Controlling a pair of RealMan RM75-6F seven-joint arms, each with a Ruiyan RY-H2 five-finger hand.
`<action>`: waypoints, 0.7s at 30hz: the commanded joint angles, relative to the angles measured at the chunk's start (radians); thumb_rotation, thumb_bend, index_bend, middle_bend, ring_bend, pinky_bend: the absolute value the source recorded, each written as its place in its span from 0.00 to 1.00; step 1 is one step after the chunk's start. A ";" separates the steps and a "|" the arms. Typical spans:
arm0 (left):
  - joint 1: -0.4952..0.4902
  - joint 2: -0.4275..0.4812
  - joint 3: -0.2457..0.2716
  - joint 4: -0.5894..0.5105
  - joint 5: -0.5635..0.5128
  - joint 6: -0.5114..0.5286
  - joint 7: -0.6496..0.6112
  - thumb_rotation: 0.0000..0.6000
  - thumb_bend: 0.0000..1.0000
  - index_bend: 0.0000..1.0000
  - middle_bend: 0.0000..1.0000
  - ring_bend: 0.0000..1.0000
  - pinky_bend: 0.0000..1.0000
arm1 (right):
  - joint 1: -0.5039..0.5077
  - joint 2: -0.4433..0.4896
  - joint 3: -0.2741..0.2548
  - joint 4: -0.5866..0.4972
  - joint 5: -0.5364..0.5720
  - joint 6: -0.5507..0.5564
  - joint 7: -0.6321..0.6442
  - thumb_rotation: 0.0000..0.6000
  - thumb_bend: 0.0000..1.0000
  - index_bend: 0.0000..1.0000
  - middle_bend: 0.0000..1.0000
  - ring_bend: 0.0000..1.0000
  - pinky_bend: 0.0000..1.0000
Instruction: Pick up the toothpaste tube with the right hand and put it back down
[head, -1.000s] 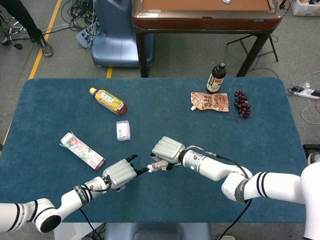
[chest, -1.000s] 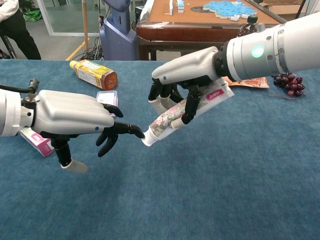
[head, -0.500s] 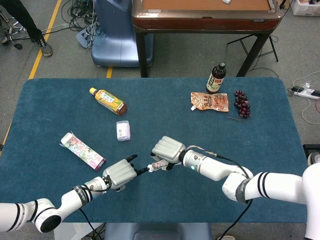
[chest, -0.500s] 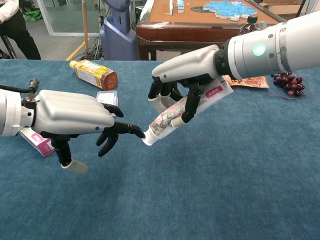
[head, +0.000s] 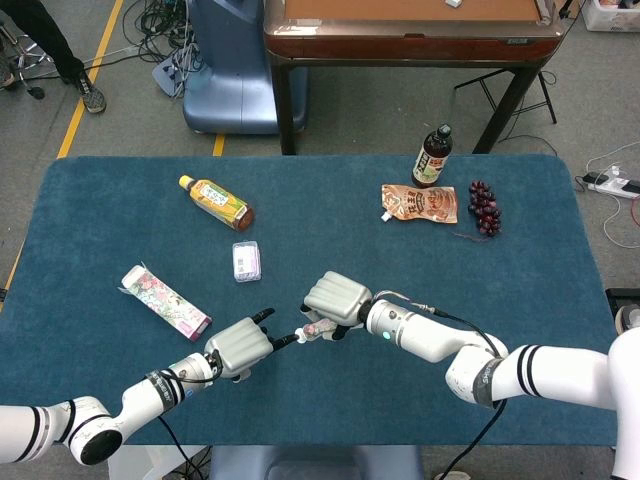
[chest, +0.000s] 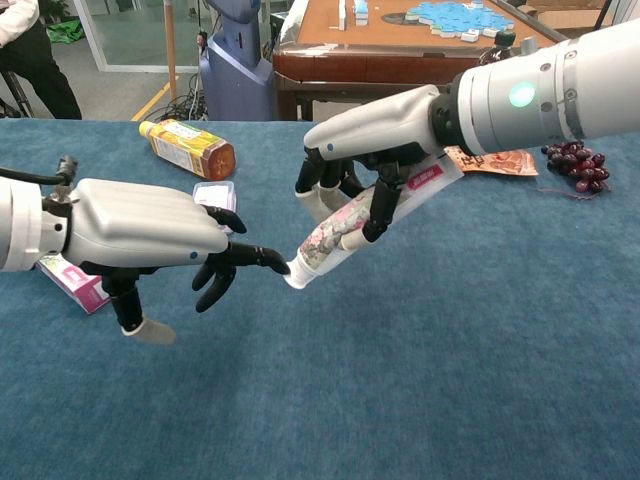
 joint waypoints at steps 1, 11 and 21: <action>0.000 0.001 0.000 0.000 -0.001 0.001 -0.001 1.00 0.22 0.06 0.48 0.41 0.01 | -0.001 0.001 0.000 0.000 0.000 0.000 0.000 1.00 0.85 0.80 0.73 0.65 0.42; -0.004 0.000 0.002 0.004 -0.006 -0.002 0.000 1.00 0.22 0.06 0.48 0.40 0.01 | -0.007 0.005 0.006 -0.001 -0.005 0.007 0.009 1.00 0.85 0.80 0.73 0.65 0.42; -0.005 0.000 0.001 0.003 -0.006 0.001 -0.002 1.00 0.22 0.06 0.48 0.40 0.01 | -0.014 0.009 0.010 -0.006 -0.014 0.014 0.019 1.00 0.85 0.80 0.73 0.65 0.42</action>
